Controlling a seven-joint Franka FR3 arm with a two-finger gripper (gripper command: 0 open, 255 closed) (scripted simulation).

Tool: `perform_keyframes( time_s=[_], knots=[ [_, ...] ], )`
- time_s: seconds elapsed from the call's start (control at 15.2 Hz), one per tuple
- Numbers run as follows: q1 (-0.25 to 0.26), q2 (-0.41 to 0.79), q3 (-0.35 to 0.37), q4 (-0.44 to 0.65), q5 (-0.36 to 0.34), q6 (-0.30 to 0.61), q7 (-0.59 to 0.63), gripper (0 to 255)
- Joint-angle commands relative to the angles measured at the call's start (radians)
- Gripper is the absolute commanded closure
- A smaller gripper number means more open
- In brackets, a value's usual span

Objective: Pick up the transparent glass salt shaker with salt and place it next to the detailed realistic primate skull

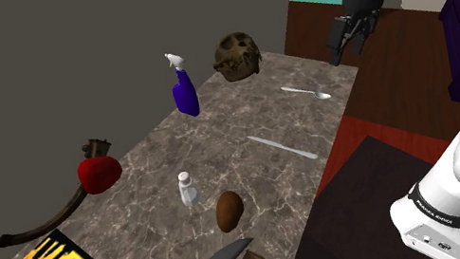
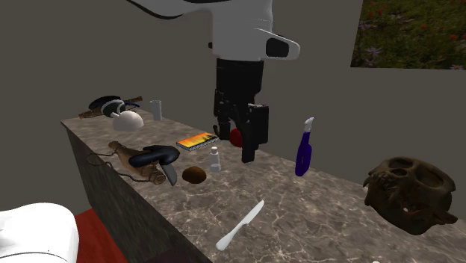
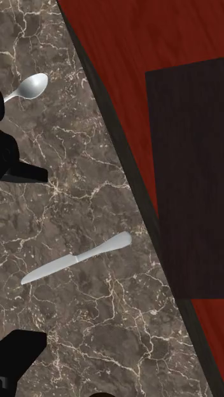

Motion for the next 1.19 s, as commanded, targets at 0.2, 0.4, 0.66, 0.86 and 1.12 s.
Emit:
perform_keyframes(
  time_s=[0.2,0.4,0.66,0.86,1.12],
  knots=[
    [0.020,0.033,0.062,-0.018,0.040,0.060,0.068,0],
    [0.039,0.078,0.124,-0.024,0.076,0.122,0.135,0],
    [0.060,0.158,0.206,-0.013,0.113,0.207,0.224,0],
    [0.071,0.231,0.268,0.009,0.130,0.270,0.292,0],
    [0.079,0.343,0.349,0.057,0.132,0.350,0.388,0]
  ],
)
